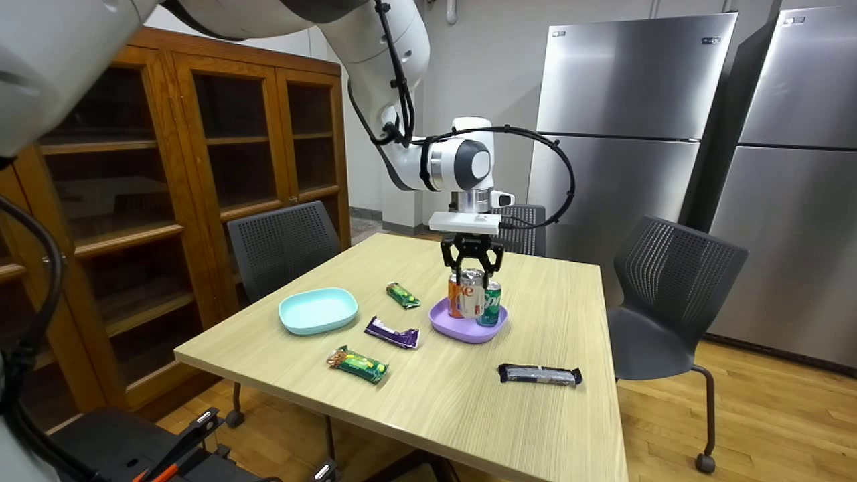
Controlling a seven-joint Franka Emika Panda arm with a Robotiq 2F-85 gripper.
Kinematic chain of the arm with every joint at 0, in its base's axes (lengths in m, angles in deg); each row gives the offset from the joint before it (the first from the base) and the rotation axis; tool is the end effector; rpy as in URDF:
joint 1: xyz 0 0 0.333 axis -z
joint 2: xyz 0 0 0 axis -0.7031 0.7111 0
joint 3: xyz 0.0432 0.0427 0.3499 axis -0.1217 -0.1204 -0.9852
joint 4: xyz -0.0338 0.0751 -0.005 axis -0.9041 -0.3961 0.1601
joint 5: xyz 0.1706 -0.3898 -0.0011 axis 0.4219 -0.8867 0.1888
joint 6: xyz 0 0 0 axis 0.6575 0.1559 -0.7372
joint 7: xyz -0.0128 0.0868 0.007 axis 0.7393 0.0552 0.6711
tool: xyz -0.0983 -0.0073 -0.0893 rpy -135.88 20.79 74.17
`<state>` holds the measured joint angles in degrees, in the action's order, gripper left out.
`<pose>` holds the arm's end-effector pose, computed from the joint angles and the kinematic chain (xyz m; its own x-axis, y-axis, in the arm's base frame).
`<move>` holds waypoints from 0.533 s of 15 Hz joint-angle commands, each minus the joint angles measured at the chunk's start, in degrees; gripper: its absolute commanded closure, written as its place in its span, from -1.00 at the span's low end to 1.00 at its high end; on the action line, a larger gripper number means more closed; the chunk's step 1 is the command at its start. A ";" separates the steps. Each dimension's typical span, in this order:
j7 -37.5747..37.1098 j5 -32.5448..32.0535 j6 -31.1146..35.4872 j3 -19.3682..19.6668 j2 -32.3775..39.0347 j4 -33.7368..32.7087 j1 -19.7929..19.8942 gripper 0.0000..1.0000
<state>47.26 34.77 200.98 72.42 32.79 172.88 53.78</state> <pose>0.7364 -0.1573 0.1830 0.9973 0.0734 -0.0083 0.0738 -0.9927 0.0951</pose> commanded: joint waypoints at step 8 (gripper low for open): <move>-4.26 0.18 -0.25 -0.22 7.78 -6.20 -2.16 0.22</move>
<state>45.86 34.77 200.06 72.10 36.40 170.30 53.01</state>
